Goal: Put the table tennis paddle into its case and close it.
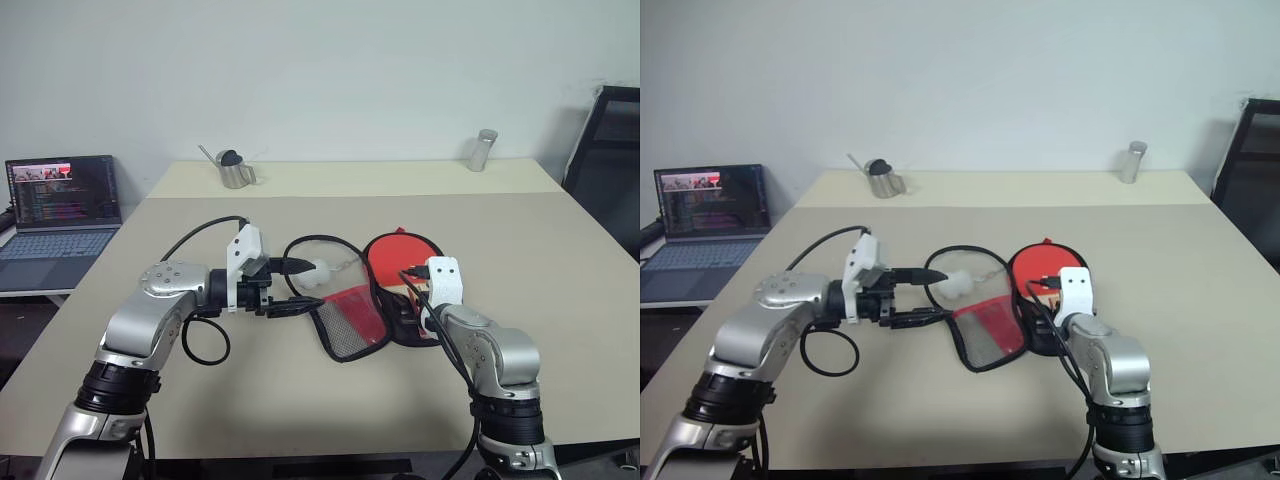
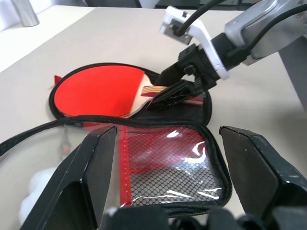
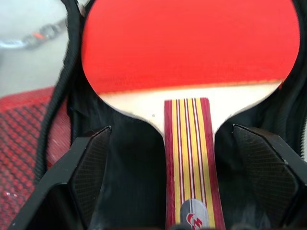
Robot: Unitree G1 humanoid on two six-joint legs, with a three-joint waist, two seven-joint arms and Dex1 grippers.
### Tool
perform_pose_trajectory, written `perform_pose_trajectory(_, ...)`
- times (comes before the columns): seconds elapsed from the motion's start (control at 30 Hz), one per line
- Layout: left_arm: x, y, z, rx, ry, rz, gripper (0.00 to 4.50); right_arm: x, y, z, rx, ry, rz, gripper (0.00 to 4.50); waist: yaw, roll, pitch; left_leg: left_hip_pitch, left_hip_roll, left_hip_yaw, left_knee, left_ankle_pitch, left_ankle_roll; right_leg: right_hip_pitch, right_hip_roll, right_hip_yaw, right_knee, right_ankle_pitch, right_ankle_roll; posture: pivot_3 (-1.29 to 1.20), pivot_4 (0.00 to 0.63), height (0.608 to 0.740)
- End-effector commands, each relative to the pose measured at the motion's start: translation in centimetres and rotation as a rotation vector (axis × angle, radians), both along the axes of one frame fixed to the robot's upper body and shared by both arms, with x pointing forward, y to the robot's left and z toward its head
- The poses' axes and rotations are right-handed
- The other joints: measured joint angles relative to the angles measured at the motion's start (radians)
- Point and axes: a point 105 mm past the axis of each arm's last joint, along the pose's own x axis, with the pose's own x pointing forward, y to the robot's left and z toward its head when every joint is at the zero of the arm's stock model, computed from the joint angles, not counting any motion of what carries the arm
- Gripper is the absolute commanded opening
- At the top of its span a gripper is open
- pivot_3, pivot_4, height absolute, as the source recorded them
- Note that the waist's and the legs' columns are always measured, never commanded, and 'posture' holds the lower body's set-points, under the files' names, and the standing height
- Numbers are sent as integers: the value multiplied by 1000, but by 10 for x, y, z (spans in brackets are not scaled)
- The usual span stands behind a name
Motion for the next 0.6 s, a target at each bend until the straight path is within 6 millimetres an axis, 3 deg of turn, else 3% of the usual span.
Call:
perform_pose_trajectory(0.03,1,6,9,-19,-33,30,3743,-6,3,39,29,-128,54,4449,0,0,0,0,0,0,0,0,0,0,0,0,0,0,0,0,150,740)
perform_pose_trajectory(0.27,19,33,-4,-12,-4,184,3743,-20,-8,91,52,-291,227,4449,0,0,0,0,0,0,0,0,0,0,0,0,0,0,0,0,150,740)
perform_pose_trajectory(0.33,23,44,-15,36,-15,212,3743,-29,-9,103,8,-331,357,4449,0,0,0,0,0,0,0,0,0,0,0,0,0,0,0,0,150,740)
perform_pose_trajectory(0.5,32,60,-42,136,-26,241,3743,-54,-15,114,-100,-354,644,4449,1,-2,1,0,0,0,0,0,0,0,0,-1,-1,0,0,0,150,740)
perform_pose_trajectory(0.6,35,65,-55,170,-16,253,3743,-61,-21,120,-98,-341,713,4449,2,-2,1,0,0,0,0,0,1,1,0,-1,-1,0,0,0,150,740)
